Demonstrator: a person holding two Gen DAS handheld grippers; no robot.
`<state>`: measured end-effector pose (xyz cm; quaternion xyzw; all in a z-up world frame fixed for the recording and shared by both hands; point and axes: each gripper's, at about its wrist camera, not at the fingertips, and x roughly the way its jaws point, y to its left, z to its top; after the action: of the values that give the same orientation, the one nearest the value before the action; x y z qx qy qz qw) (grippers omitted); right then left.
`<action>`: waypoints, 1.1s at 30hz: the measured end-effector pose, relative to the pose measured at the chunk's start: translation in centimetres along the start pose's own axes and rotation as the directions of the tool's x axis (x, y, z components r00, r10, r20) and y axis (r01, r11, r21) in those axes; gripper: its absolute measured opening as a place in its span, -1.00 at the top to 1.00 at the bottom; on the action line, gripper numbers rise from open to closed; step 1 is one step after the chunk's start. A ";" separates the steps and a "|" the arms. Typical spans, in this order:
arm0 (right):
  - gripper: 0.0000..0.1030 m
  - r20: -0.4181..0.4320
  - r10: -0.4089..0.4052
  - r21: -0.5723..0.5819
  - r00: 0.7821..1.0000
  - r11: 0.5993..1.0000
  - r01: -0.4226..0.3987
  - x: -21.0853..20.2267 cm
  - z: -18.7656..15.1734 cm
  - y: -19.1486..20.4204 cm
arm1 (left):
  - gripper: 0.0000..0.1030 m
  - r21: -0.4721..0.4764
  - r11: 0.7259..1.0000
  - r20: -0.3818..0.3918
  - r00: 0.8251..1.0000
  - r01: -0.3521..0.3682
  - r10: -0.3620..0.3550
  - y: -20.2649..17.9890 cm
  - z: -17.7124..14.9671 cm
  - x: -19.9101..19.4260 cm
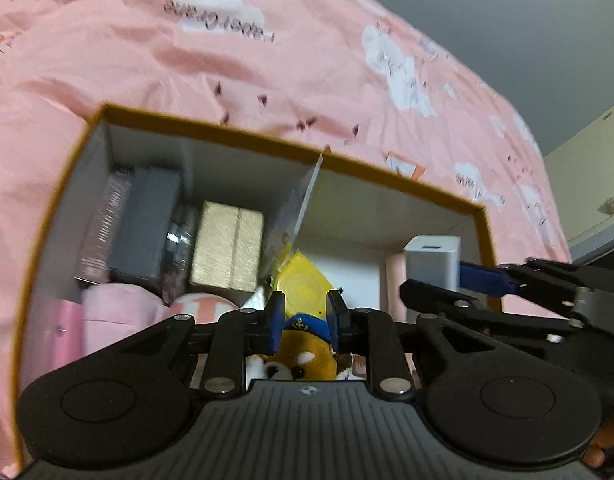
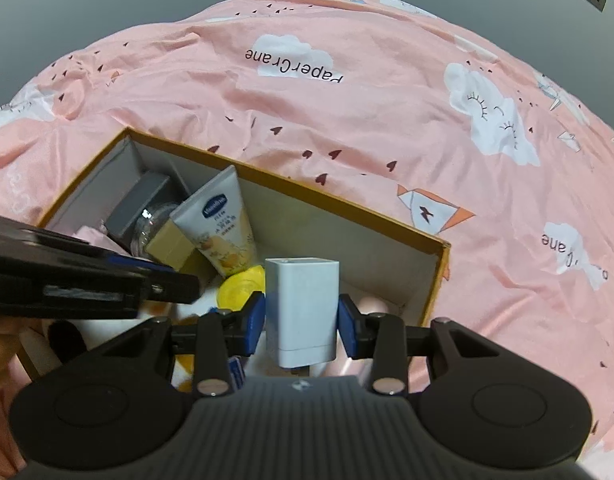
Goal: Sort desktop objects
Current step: 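Carry charger in right tool into box while left tool carries tape measure, then release charger with right tool while left tool releases tape measure in box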
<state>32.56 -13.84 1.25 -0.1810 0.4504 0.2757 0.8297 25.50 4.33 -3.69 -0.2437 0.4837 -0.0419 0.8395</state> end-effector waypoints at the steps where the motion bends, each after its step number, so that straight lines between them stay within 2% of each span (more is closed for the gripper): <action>1: 0.21 -0.003 0.009 0.013 1.000 1.000 -0.009 0.1 0.2 0.0 | 0.53 0.003 1.000 0.020 1.000 -0.007 0.007 0.2 0.1 -0.7; 7: 0.21 -0.047 0.087 0.138 0.995 0.987 -0.080 2.5 1.7 0.4 | 0.53 0.056 0.993 0.133 0.987 -0.099 0.091 0.6 0.2 -3.6; 15: 0.21 -0.117 0.130 0.360 0.985 0.930 -0.080 6.5 2.5 -0.3 | 0.53 0.050 0.995 0.129 0.988 -0.088 0.081 2.0 -0.2 -4.1; 21: 0.20 -0.153 0.102 0.347 0.983 0.937 -0.044 7.5 2.5 0.5 | 0.53 0.026 0.996 0.125 0.988 -0.090 0.086 3.1 -0.2 -4.0; 24: 0.19 -0.156 0.106 0.370 0.982 0.928 -0.041 7.8 2.5 0.4 | 0.53 0.021 0.996 0.123 0.989 -0.086 0.083 3.3 -0.3 -4.1; 33: 0.19 -0.114 0.126 0.400 0.985 0.914 -0.071 6.7 2.8 0.0 | 0.53 0.024 0.996 0.109 0.991 -0.086 0.082 3.2 -0.9 -4.1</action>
<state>37.33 -10.27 -2.90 -0.0059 0.5613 0.2077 0.8011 22.07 8.07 -2.25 -0.2130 0.4468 -0.0002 0.8689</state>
